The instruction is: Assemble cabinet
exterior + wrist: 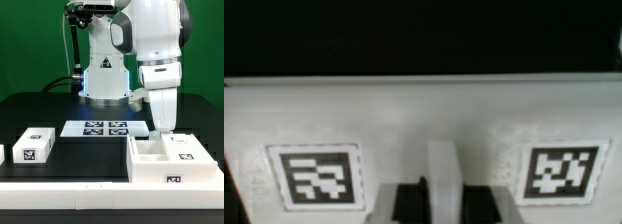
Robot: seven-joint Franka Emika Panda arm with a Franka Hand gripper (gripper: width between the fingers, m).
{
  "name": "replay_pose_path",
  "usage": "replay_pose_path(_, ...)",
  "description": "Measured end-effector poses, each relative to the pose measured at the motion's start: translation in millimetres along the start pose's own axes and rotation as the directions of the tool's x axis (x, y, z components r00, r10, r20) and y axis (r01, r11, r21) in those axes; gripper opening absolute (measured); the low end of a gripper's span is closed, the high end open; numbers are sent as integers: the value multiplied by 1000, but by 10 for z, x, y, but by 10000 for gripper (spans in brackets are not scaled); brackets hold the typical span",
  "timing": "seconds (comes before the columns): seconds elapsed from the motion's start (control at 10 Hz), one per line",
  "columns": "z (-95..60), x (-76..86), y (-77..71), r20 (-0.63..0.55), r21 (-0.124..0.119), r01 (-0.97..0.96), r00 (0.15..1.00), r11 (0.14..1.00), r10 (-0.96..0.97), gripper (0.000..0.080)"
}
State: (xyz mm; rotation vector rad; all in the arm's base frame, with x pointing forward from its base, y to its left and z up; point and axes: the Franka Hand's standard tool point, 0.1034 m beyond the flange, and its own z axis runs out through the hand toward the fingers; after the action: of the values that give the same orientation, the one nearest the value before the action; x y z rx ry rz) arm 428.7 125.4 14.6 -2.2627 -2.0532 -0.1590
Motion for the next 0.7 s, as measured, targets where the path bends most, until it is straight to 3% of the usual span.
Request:
replay_pose_path(0.4, -34, -27, -2, 10, 5, 9, 1000, 1000, -9, 61)
replay_pose_path(0.7, -397, -213, 45, 75, 7, 70, 995, 998, -70, 61)
